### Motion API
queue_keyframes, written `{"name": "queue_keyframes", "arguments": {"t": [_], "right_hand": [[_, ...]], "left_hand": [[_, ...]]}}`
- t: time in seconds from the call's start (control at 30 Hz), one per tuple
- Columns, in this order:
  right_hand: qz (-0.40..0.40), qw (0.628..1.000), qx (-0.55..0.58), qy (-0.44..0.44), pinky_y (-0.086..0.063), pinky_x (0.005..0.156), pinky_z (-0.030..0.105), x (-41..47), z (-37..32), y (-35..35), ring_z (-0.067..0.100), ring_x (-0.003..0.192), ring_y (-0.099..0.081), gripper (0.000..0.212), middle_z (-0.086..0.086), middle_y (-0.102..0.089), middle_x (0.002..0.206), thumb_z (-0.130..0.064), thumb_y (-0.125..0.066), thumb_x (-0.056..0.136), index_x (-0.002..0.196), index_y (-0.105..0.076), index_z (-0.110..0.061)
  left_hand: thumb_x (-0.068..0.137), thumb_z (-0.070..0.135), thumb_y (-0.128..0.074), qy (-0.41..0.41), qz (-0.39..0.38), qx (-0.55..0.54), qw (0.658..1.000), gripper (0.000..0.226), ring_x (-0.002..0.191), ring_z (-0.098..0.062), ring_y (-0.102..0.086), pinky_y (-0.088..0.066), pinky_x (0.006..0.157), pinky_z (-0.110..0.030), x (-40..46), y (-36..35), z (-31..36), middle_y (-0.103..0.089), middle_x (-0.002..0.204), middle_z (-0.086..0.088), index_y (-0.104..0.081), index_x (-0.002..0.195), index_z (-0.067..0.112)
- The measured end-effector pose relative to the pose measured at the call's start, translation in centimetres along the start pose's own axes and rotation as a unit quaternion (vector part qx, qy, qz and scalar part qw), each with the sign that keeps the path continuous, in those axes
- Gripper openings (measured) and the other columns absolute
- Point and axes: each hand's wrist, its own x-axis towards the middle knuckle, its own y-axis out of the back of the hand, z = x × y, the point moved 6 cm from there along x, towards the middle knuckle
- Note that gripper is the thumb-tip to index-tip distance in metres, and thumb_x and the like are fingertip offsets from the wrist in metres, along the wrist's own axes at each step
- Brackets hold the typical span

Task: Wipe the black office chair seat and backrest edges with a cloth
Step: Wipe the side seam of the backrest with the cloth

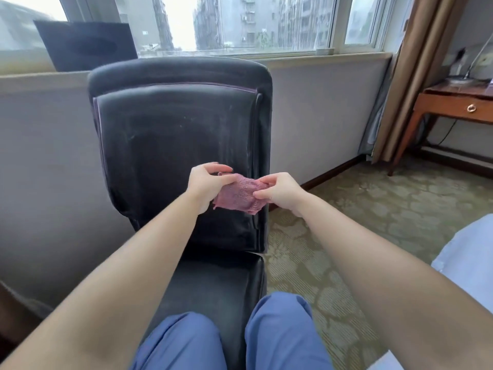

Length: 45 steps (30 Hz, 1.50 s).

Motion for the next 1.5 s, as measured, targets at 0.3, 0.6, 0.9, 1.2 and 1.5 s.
{"name": "queue_keyframes", "arguments": {"t": [0.3,0.6,0.9,1.2,1.5], "right_hand": [[0.115,0.993,0.030,0.010,-0.054,0.078,0.033,2.1,-1.8,2.8,0.021,0.093,-0.060,0.012,0.006,-0.061,0.104,-0.012,-0.056,0.091,0.102,-0.057,-0.016],[0.359,0.920,0.011,0.158,-0.041,0.060,0.006,5.5,-8.0,6.2,0.017,0.087,-0.056,0.014,0.003,-0.048,0.105,-0.018,-0.069,0.085,0.088,-0.056,-0.013],[0.416,0.860,-0.074,0.286,-0.049,0.080,0.026,10.1,-11.2,7.1,0.013,0.086,-0.051,0.015,0.008,-0.053,0.108,-0.011,-0.062,0.088,0.099,-0.068,-0.003],[0.452,0.772,-0.225,0.386,-0.052,0.074,0.039,10.9,-11.3,5.3,0.020,0.096,-0.044,0.030,0.013,-0.062,0.099,-0.014,-0.045,0.089,0.098,-0.070,-0.001],[0.407,0.778,-0.296,0.376,-0.050,0.088,0.040,11.5,-9.8,4.6,0.030,0.110,-0.049,0.034,0.014,-0.060,0.119,-0.024,-0.047,0.092,0.117,-0.065,-0.009]], "left_hand": [[0.074,0.009,-0.076,-0.059,-0.154,0.249,0.954,0.019,0.081,-0.014,-0.063,-0.053,0.086,-0.033,1.9,-2.1,4.1,-0.073,0.096,-0.010,-0.076,0.092,0.015],[0.086,0.019,-0.065,-0.197,0.067,0.211,0.955,0.017,0.086,-0.015,-0.059,-0.049,0.079,-0.026,7.9,-1.8,9.5,-0.067,0.092,0.002,-0.069,0.102,0.017],[0.088,0.018,-0.065,-0.325,0.153,0.208,0.910,0.034,0.088,-0.016,-0.056,-0.044,0.079,-0.025,12.2,-2.7,13.2,-0.063,0.101,-0.002,-0.052,0.120,0.012],[0.085,0.018,-0.063,-0.490,0.220,0.288,0.793,0.014,0.086,-0.026,-0.053,-0.042,0.073,-0.030,12.3,-3.2,12.9,-0.061,0.093,-0.009,-0.065,0.087,0.004],[0.092,0.007,-0.049,-0.578,0.147,0.381,0.707,0.029,0.113,-0.035,-0.060,-0.052,0.092,-0.043,13.0,-4.8,10.3,-0.065,0.117,-0.019,-0.067,0.109,-0.008]]}}
